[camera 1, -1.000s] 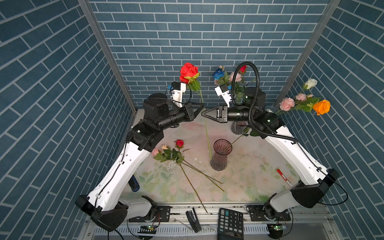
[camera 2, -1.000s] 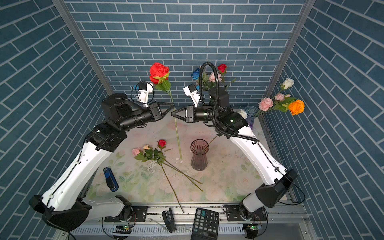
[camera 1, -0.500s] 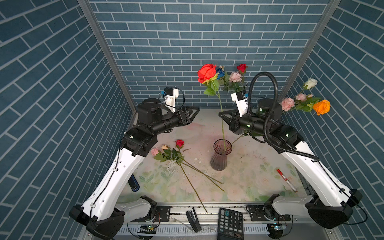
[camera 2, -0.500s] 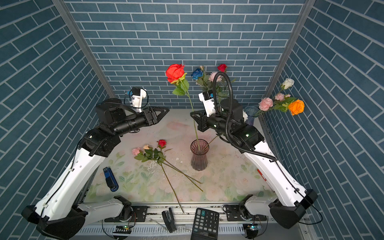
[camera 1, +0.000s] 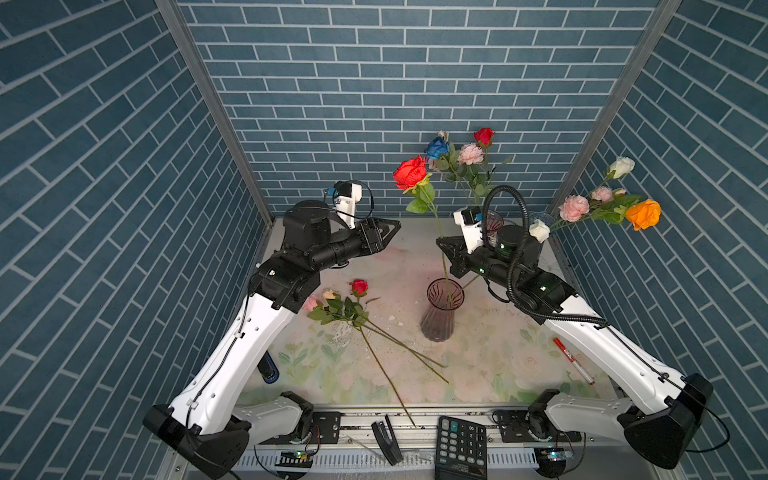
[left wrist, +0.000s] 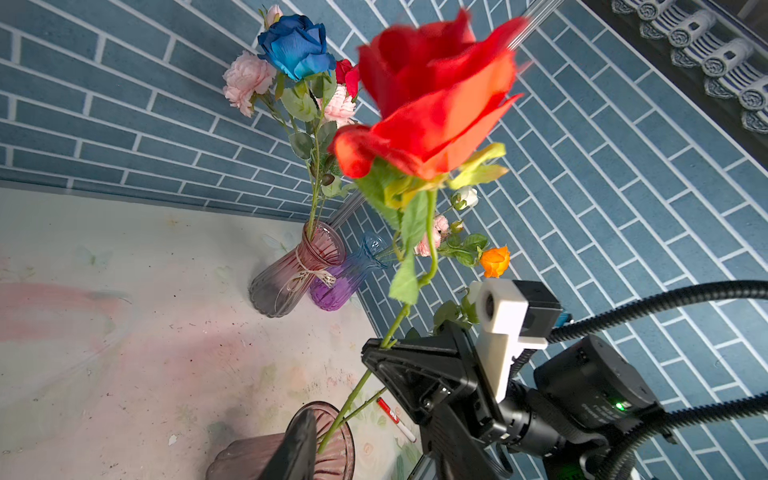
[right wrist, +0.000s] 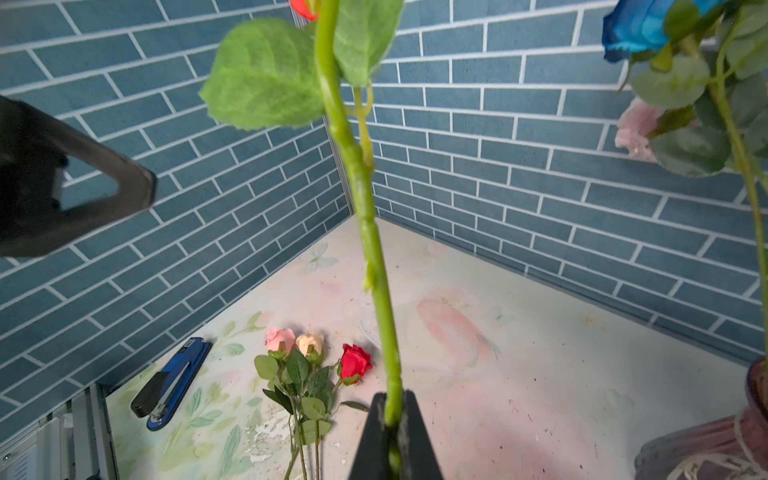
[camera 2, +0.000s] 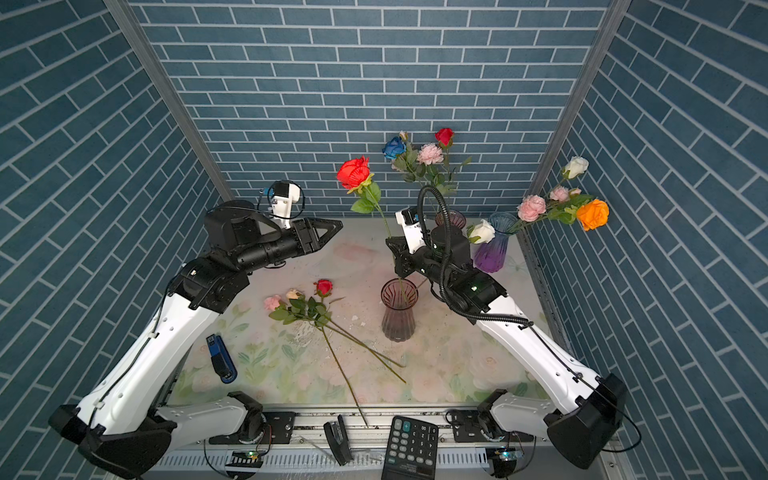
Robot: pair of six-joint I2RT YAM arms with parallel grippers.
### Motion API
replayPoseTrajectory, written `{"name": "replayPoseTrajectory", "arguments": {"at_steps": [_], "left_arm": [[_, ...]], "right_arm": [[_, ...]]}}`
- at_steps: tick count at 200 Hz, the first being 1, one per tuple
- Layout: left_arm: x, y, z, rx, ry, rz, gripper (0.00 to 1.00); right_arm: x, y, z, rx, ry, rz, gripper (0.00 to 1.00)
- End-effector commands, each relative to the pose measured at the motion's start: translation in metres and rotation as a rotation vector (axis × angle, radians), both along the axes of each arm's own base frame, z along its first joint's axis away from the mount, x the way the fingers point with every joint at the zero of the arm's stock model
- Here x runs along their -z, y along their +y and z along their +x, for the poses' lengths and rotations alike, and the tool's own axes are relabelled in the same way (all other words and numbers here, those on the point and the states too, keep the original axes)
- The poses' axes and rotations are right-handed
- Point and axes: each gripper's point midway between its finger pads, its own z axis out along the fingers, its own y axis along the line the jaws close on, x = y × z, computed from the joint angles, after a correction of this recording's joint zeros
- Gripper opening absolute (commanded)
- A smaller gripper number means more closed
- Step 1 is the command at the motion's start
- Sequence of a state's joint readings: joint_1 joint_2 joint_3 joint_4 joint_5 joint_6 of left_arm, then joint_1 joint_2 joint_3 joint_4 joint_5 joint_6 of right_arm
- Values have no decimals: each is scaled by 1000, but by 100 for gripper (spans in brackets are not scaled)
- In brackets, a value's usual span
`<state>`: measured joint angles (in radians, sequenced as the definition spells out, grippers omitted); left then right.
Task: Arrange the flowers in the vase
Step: 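Carry the red rose over the mauve vase with the right gripper while the left withdraws, then lower the red rose stem into the mauve vase and open the right gripper, then close the left gripper on the loose pink rose while the right withdraws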
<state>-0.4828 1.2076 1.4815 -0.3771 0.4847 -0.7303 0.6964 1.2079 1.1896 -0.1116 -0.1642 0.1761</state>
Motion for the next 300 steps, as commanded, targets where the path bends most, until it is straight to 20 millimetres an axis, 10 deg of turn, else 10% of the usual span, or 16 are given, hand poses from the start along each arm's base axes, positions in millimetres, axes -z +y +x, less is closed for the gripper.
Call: {"name": "replayPoseTrajectory", "arguments": {"at_steps": [1, 49, 73, 86, 134, 174, 228, 300], "left_arm": [[-6, -1, 2, 6, -17, -10, 47], [-5, -1, 4, 1, -7, -19, 47], [-6, 0, 3, -2, -5, -20, 47], [-5, 1, 2, -5, -1, -15, 47], [27, 14, -2, -65, 95, 41, 46], [97, 33, -18, -134, 270, 132, 46], [217, 53, -51, -164, 541, 272, 44], [345, 69, -76, -222, 805, 370, 38]], "right_arm": [[-23, -7, -8, 28, -38, 85, 0], [-5, -17, -20, 47, 2, 49, 0], [-7, -19, -29, 34, -5, 40, 54], [-13, -23, -34, 45, -34, 37, 66], [-35, -34, -52, 44, -56, 51, 67], [-25, -45, -82, 44, 8, 89, 64], [49, -74, -125, 70, 318, 163, 55], [215, -120, -160, 264, 713, 78, 50]]}}
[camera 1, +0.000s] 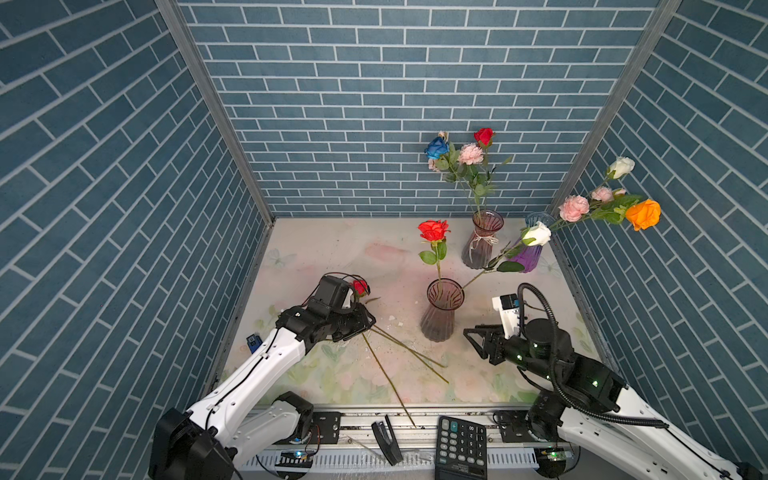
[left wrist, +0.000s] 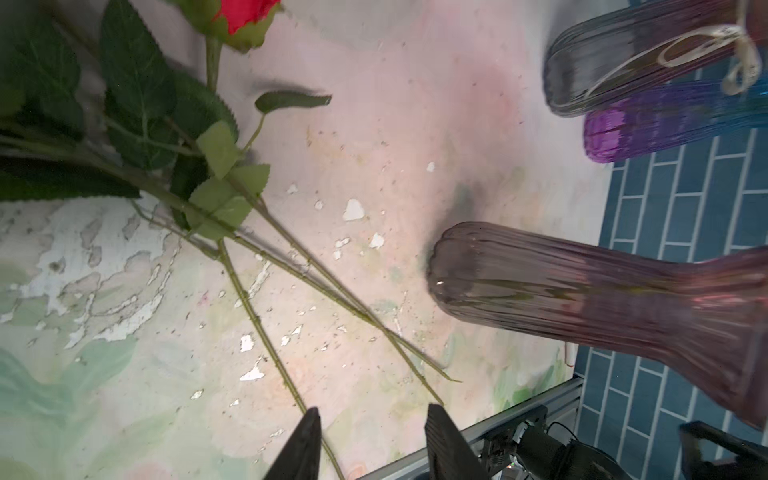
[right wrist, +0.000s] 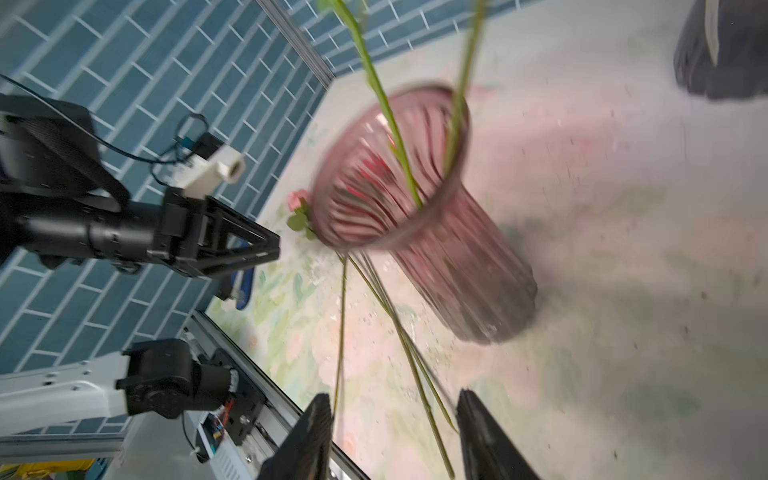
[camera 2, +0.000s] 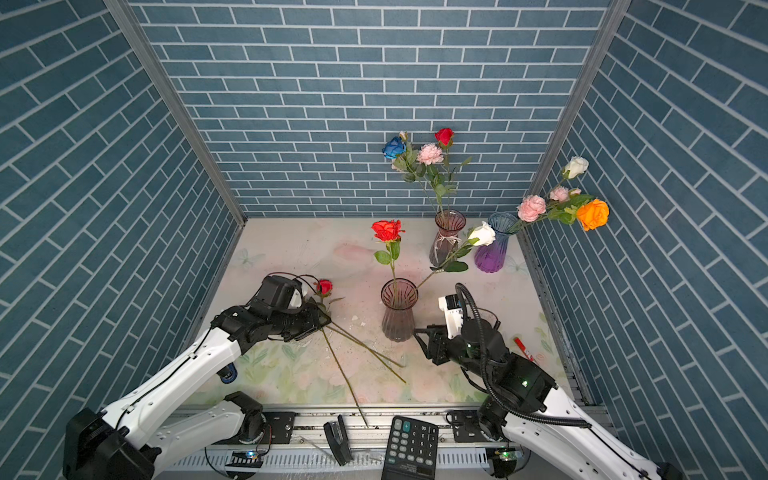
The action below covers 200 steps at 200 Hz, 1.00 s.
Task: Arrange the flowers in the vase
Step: 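Close the left gripper on the loose pink rose while the right withdraws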
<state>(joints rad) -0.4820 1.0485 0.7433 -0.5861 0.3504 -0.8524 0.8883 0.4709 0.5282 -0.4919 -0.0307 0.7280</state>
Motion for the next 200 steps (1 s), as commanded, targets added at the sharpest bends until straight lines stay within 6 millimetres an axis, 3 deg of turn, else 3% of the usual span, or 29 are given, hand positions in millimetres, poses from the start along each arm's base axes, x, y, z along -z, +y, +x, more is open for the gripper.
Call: {"name": "replayPoseTrajectory", "arguments": {"at_steps": [1, 27, 55, 94, 99, 125, 162, 200], "left_arm": [[33, 5, 0, -47, 54, 18, 38], [66, 6, 0, -62, 120, 53, 33], [84, -4, 14, -60, 159, 41, 31], [89, -11, 38, -80, 157, 42, 31], [82, -14, 46, -82, 139, 31, 31], [83, -10, 58, -119, 139, 27, 31], [104, 3, 61, -192, 205, -7, 20], [109, 8, 55, -227, 221, -19, 20]], "right_arm": [[39, -26, -9, 130, 148, -29, 50], [49, -44, -3, 231, 140, -51, 52], [67, -49, 0, 275, 183, -83, 52], [72, -46, 2, 269, 212, -53, 52], [72, -47, 3, 273, 217, -45, 52], [77, -50, 4, 291, 248, -9, 52], [79, -50, 5, 291, 268, 4, 51], [81, -50, 7, 295, 272, 1, 51]]}}
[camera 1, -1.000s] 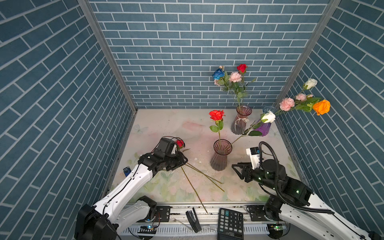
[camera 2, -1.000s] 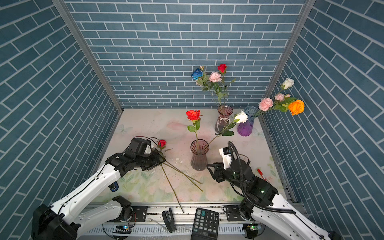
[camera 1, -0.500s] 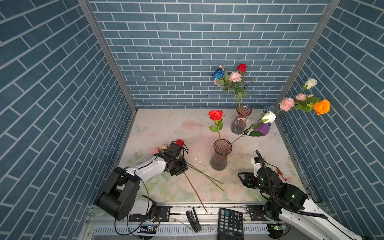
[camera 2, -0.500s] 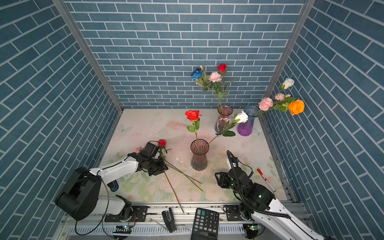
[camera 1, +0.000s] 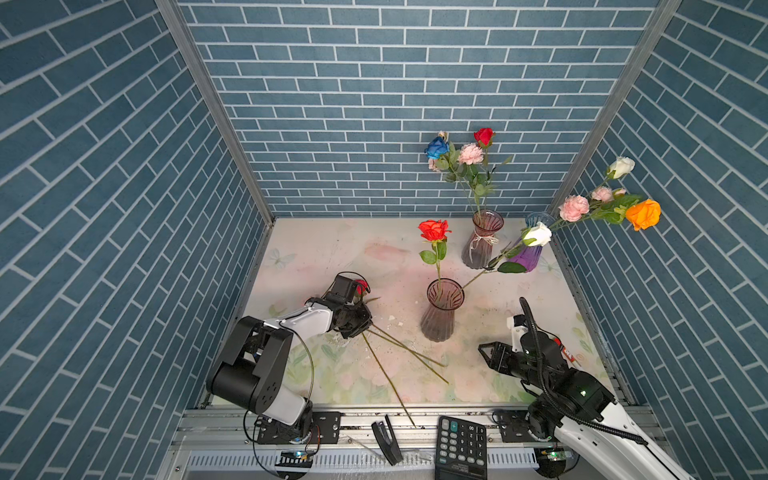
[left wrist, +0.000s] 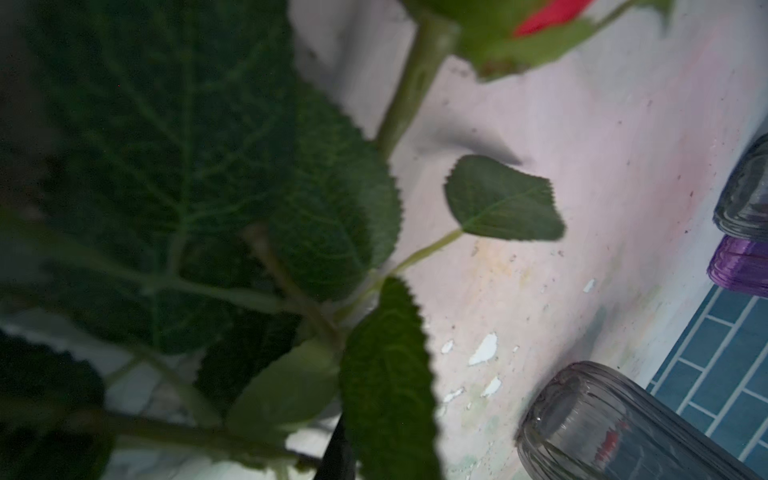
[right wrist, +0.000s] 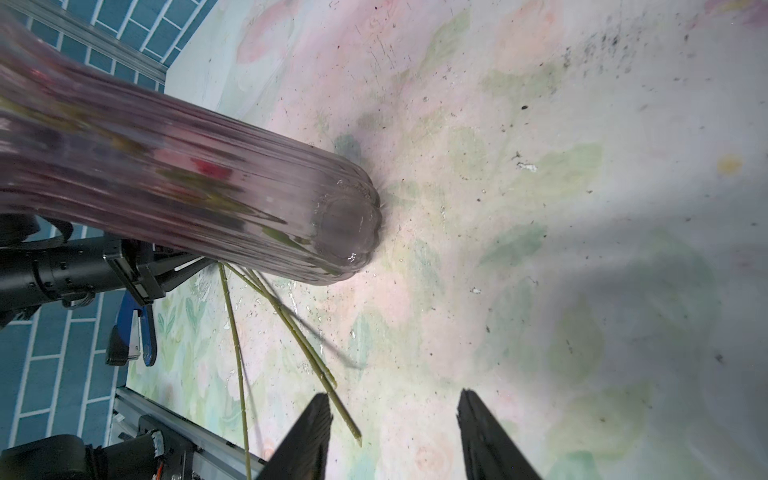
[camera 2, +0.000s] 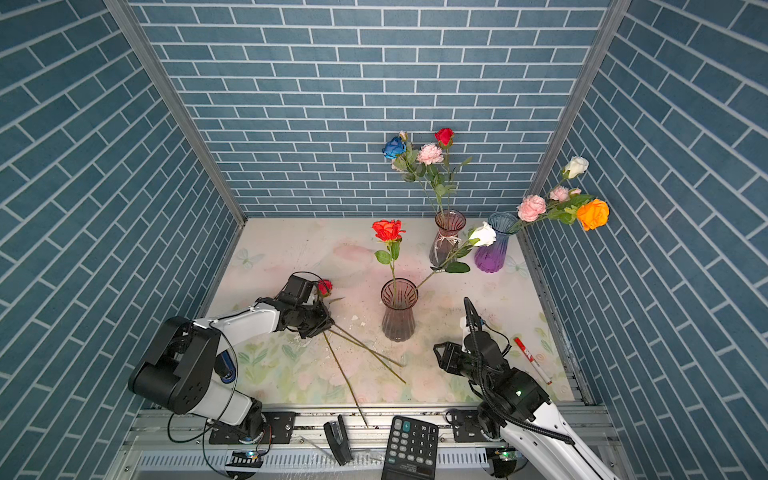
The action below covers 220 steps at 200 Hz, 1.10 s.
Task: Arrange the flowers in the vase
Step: 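Close the left gripper on the loose pink rose while the right withdraws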
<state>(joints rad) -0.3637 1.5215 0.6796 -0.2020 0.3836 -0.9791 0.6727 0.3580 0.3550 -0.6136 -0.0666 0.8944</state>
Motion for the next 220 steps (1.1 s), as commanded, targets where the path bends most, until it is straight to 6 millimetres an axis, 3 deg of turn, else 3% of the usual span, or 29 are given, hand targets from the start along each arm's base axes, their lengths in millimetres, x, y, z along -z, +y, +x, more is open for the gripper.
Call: {"name": "replayPoseTrajectory", "arguments": {"at_steps": [1, 64, 118, 220], "left_arm": [[1, 2, -2, -24, 9, -16, 20], [-23, 10, -11, -68, -33, -20, 32], [-17, 23, -34, -127, -10, -12, 32], [0, 9, -13, -138, 26, -54, 30]], "right_arm": [[3, 2, 1, 15, 24, 25, 51], [3, 1, 2, 24, 24, 25, 52], [5, 6, 1, 1, 43, 37, 52], [6, 6, 1, 2, 49, 36, 52]]}}
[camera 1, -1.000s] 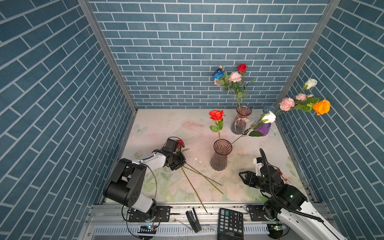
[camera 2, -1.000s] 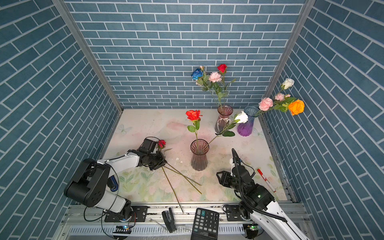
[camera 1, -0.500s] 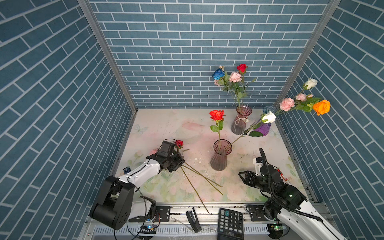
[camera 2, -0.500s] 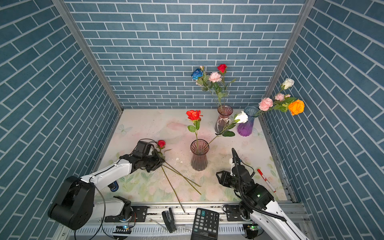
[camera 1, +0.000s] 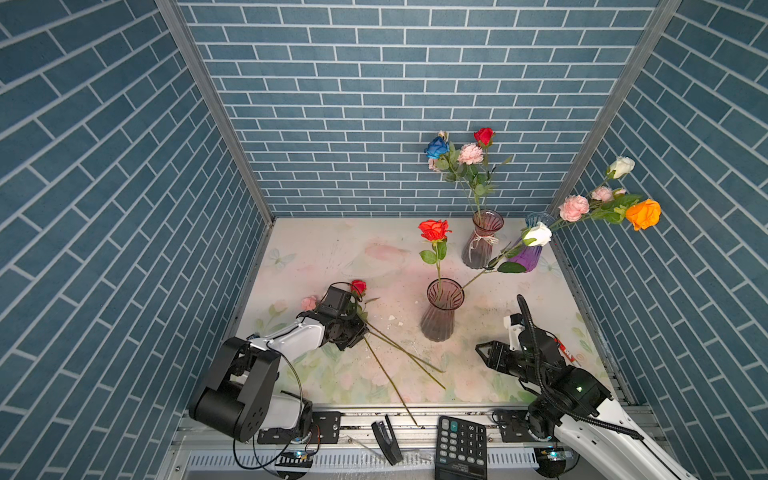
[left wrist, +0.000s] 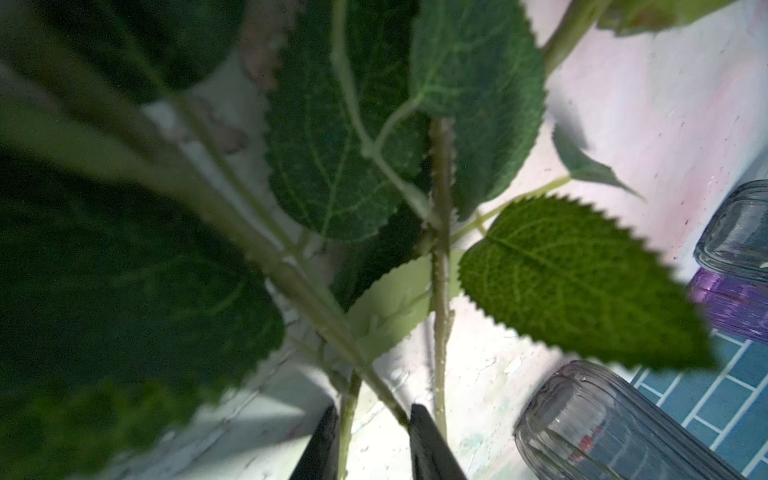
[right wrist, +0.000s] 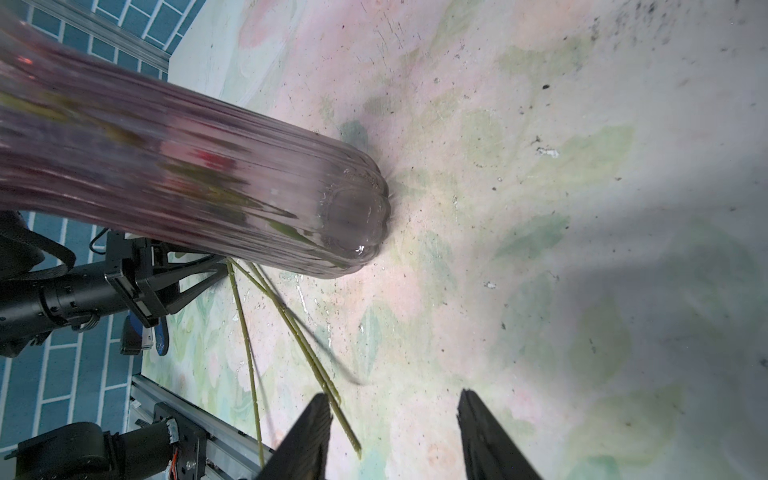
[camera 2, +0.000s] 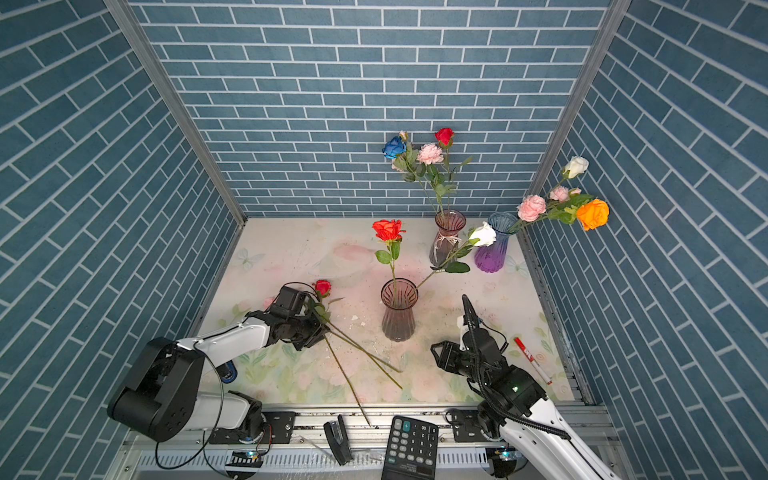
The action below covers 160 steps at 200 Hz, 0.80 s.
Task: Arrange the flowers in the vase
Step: 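Close the left gripper on the loose pink rose while the right withdraws, then lift the pink rose upright with the left gripper toward the right gripper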
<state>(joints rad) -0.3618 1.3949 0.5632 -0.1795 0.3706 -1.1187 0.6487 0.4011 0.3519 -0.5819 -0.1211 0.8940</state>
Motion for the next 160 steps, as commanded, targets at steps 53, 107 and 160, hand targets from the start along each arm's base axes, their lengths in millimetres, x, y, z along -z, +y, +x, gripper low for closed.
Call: {"name": "replayPoseTrajectory", "arguments": {"at_steps": [53, 107, 160], "left_arm": [[-2, 1, 8, -23, -8, -17, 5], [-48, 16, 15, -17, -106, 21, 2], [-175, 30, 37, 44, -427, 77, 0]], "right_arm": [[3, 0, 1, 21, 17, 18, 52], [-2, -2, 1, 24, 5, 12, 52], [-89, -23, 12, 47, -215, -62, 52]]}}
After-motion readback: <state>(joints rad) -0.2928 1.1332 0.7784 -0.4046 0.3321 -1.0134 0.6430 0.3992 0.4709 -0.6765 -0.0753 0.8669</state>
